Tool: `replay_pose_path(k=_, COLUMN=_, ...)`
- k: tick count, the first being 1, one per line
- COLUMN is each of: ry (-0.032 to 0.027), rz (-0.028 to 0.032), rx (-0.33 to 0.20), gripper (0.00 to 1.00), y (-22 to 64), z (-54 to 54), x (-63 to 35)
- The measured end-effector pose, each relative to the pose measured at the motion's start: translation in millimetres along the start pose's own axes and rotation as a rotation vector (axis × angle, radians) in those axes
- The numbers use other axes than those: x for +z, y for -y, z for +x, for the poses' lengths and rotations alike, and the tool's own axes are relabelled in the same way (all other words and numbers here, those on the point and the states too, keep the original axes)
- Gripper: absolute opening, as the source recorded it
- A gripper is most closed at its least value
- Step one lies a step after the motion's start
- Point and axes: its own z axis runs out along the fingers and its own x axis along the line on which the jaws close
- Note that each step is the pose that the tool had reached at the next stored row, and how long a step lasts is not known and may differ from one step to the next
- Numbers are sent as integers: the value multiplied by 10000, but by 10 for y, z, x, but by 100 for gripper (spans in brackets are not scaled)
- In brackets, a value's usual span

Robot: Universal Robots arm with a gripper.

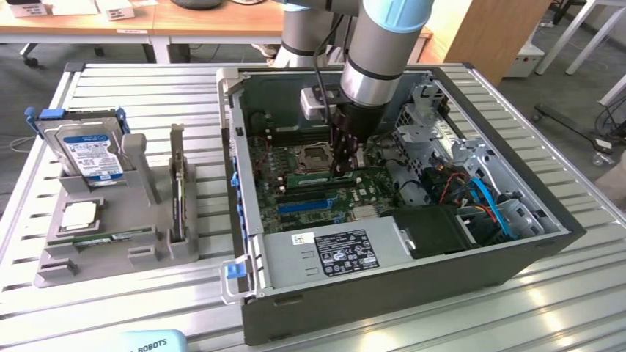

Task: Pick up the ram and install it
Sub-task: 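Insert the ram into the slot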

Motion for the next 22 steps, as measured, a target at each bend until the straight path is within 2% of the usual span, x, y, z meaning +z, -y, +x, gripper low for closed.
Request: replay_pose_path(k=22, ry=-2, rz=0, rx=21, gripper=12, y=-9, z=7, x=15)
